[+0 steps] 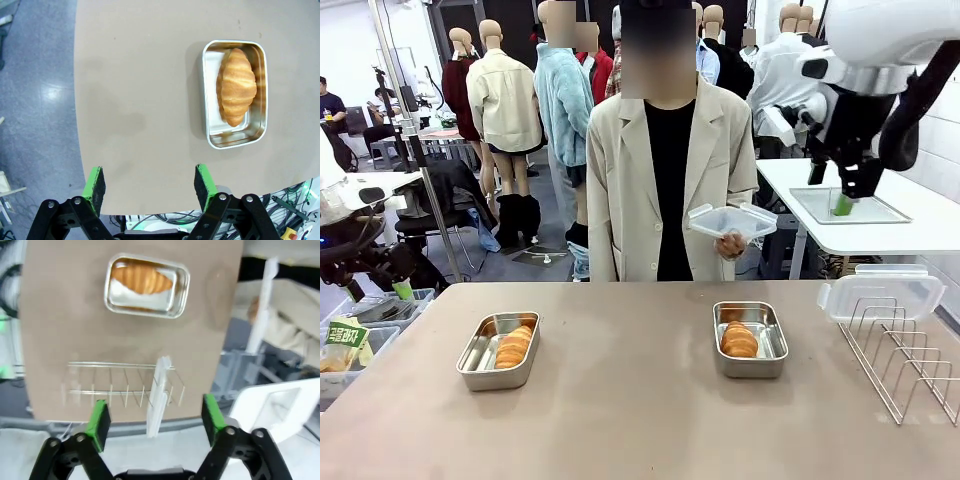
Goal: Place the bread in airtight containers.
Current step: Pick up one Airtight Container lid and hand it to the human.
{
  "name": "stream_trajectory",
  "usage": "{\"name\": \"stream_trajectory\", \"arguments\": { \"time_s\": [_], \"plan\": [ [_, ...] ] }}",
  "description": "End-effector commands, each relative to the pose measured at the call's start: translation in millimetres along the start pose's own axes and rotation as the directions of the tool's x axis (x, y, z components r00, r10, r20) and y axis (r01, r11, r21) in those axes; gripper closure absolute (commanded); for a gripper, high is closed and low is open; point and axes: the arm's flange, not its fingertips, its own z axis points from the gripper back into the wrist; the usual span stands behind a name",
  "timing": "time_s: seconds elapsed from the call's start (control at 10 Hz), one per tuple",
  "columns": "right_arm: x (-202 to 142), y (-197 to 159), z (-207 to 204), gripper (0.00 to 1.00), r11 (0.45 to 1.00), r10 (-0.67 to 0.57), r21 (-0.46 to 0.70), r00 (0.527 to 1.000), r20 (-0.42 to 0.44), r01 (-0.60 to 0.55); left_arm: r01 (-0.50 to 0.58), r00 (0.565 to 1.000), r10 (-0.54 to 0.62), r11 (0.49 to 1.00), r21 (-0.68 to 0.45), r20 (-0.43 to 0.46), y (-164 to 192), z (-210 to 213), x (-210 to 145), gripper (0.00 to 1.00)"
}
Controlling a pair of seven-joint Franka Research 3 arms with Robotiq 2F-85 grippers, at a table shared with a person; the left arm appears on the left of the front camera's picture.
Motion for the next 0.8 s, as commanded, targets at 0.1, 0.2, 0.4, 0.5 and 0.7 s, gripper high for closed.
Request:
{"name": "stream_trajectory", "arguments": {
  "time_s": [0.1, 0.2, 0.4, 0.5, 0.7],
  "plan": [
    [-42.7, -22.5, -37.1, 0.0, 0.99, -0.086, 0.115, 0.993, 0.08, 0.076, -0.012, 1.0, 0.012, 1.0, 0.001, 0.009, -0.2, 0.5, 0.7, 0.08],
    [-53.4, -25.7, -58.6, 0.0, 0.985, -0.152, 0.088, 0.988, 0.029, 0.149, -0.012, 1.0, 0.012, 1.0, 0.001, 0.009, -0.2, 0.5, 0.7, 0.08],
    [-81.4, -27.6, -85.9, 0.0, 0.978, -0.186, 0.105, 0.981, 0.046, 0.18, -0.012, 1.0, 0.012, 1.0, 0.001, 0.009, -0.2, 0.5, 0.7, 0.08],
    [-91.0, -26.4, -98.5, 0.0, 0.972, -0.208, 0.122, 0.977, 0.039, 0.202, -0.012, 1.0, 0.012, 1.0, 0.001, 0.009, -0.2, 0.5, 0.7, 0.08],
    [-106.0, -21.8, -116.9, 0.0, 0.965, -0.224, 0.148, 0.974, 0.023, 0.218, -0.012, 1.0, 0.012, 1.0, 0.001, 0.009, -0.2, 0.5, 0.7, 0.08]
  ]
}}
